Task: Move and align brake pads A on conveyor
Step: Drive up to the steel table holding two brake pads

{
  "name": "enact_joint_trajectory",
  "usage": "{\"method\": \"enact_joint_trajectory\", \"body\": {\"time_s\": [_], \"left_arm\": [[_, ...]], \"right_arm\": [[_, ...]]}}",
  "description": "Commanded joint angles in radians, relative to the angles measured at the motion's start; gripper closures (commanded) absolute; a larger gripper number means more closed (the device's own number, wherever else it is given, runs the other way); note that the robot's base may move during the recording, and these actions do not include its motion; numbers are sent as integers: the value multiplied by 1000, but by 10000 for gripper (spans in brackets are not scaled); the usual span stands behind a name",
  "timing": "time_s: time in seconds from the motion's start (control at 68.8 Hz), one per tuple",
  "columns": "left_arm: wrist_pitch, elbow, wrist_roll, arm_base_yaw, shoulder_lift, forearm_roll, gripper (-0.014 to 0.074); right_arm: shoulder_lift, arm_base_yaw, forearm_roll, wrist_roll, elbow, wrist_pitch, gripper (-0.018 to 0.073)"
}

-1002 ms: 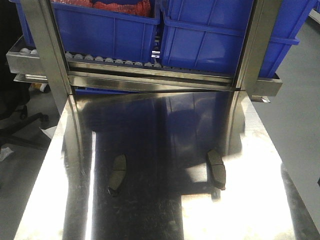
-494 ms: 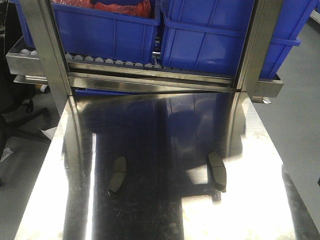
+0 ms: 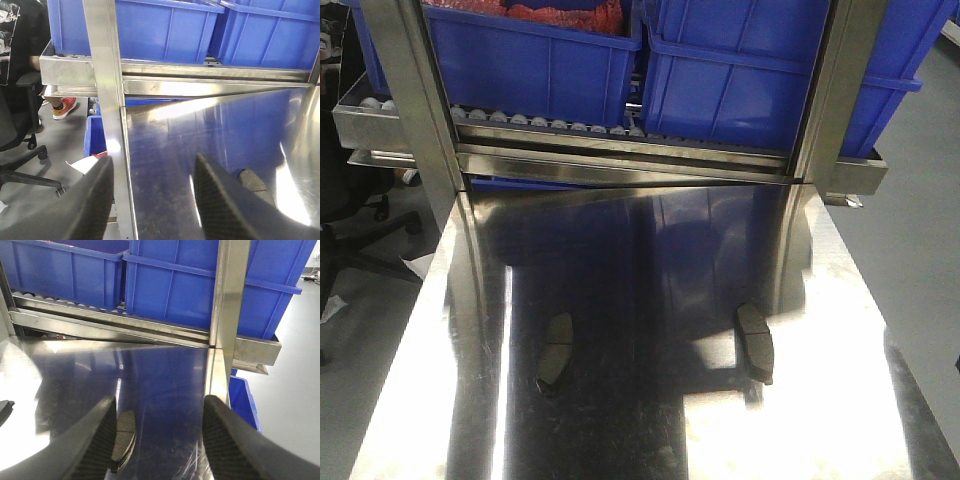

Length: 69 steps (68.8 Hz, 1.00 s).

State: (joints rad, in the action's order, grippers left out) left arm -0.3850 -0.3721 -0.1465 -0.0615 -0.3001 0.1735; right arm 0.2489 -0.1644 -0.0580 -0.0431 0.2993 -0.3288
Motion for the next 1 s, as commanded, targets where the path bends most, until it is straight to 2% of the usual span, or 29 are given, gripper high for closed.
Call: {"method": "enact_joint_trajectory", "body": {"time_s": [0.0, 0.785, 0.988], "left_arm": [[80, -27, 3, 0, -12, 13, 253], [84, -27, 4, 0, -12, 14, 253], [29, -63, 9, 0, -25, 27, 253]], "right_arm": [[10, 0, 3, -5, 27, 71, 189], [10, 0, 3, -5, 27, 72, 189], [10, 0, 3, -5, 27, 72, 189]]}}
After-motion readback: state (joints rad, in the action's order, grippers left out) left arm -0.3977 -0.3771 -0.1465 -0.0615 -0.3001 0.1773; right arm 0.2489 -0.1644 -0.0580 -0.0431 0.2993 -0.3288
